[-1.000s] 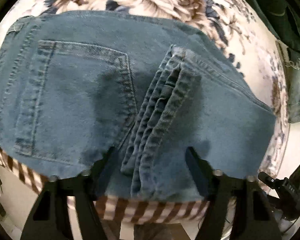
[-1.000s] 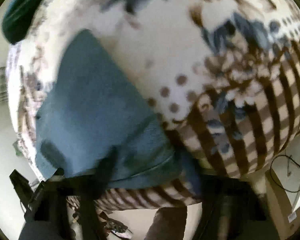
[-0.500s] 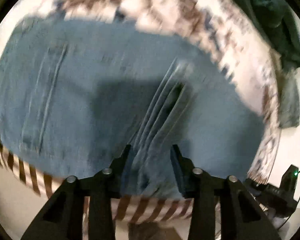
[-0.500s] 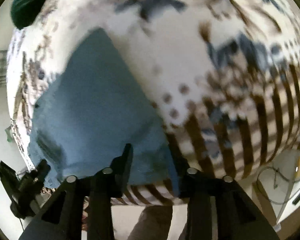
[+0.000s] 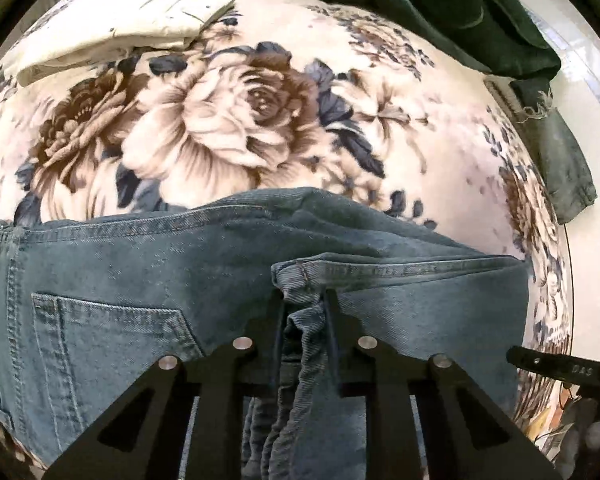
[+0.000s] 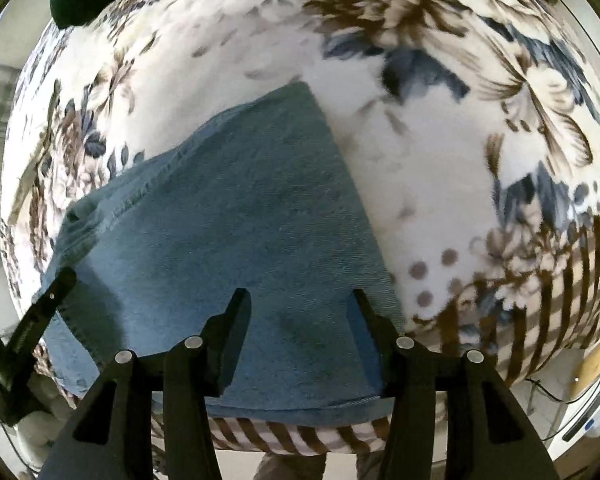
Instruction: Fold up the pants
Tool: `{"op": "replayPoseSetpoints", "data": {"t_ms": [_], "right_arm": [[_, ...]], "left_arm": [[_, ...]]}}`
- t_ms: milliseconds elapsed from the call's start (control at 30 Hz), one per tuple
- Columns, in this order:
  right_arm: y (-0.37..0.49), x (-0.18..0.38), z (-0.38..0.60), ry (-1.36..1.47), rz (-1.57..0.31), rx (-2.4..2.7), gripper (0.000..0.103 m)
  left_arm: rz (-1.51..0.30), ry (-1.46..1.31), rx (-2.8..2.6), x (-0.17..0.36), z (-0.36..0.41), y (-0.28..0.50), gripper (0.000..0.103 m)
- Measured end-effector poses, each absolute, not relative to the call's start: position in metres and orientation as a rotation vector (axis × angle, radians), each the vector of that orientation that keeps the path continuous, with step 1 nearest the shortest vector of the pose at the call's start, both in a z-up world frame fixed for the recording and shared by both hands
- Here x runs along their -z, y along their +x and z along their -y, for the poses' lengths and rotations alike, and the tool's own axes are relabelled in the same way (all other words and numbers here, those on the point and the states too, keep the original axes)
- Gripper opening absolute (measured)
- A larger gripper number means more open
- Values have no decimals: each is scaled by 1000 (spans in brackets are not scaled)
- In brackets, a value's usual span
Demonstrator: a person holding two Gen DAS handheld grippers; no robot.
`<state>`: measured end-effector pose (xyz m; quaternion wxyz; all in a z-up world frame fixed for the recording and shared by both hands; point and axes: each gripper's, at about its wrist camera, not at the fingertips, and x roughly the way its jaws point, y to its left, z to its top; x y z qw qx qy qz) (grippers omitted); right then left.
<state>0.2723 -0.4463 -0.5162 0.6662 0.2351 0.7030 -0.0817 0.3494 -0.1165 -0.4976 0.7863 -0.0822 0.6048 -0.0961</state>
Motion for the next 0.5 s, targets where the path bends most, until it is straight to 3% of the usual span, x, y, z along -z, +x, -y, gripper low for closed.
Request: {"op": "replayPoseSetpoints", "data": {"t_ms": [133,167,233,267,400,500], "right_arm": [[274,517,434,471,-1599,190,53],[277,516,427,441,-1598,191,57],[277,508,415,342,-1583,205,97],[278,505,407,312,-1572,208,101],[274,490,375,128,-1532,218,102],[267,479,349,72,-1515,211,103]], "left_arm": [[-1343,-236,174,521,114,364,16],[-1348,-254,173,521,111,363,18],[-1360,-297,153,516,106,360,24],[-1362,-309,141,512,105,357,29],[-1373,-339,31,492,88,331,72],[-1341,-357,-38,472,65,300,78]]}}
